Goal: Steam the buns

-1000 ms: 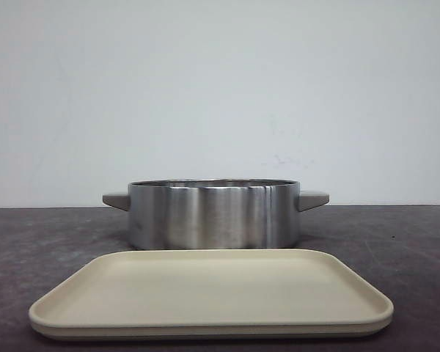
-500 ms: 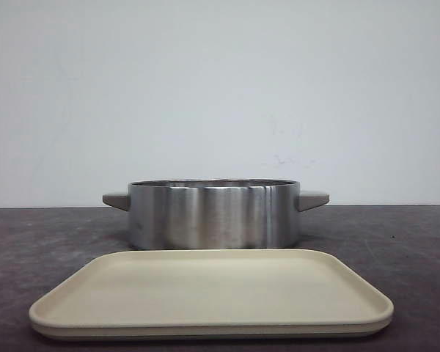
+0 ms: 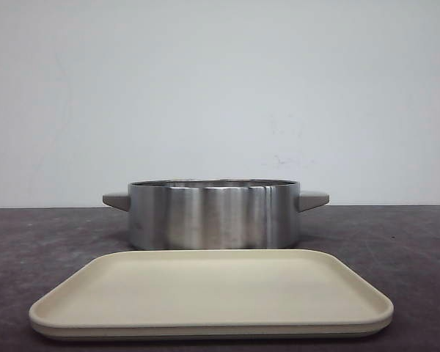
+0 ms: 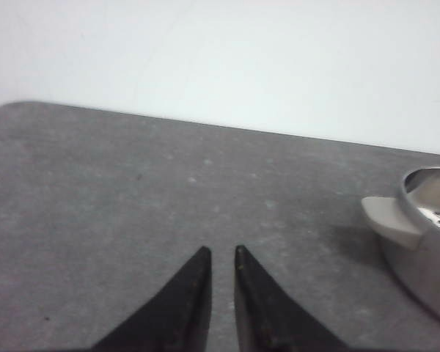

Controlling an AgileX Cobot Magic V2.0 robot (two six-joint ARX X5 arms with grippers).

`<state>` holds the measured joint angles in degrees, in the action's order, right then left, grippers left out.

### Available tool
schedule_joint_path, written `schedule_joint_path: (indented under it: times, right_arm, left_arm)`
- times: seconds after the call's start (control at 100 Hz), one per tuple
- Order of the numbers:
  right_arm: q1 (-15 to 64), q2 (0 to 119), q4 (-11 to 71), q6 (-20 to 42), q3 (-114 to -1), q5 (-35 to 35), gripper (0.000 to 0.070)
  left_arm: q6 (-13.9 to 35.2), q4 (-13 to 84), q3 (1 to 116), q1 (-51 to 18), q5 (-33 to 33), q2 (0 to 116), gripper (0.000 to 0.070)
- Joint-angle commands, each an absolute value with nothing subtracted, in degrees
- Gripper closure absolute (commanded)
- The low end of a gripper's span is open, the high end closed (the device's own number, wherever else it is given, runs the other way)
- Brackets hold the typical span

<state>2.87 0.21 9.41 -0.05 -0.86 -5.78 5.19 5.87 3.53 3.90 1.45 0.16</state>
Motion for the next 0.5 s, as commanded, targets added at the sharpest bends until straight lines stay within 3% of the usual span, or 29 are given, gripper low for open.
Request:
schedule_joint_path:
  times: [0.0, 0.49]
  right_arm:
    - [2.9, 0.2, 9.0, -0.4, -0.7, -6.0, 0.069]
    - [2.9, 0.2, 9.1, -0.4, -0.7, -6.0, 0.069]
  left_arm:
    - [3.4, 4.5, 2.0, 4.2, 1.3, 0.2, 0.0683]
    - [-0.3, 11.1, 0.8, 4.2, 0.2, 0.2, 0.0683]
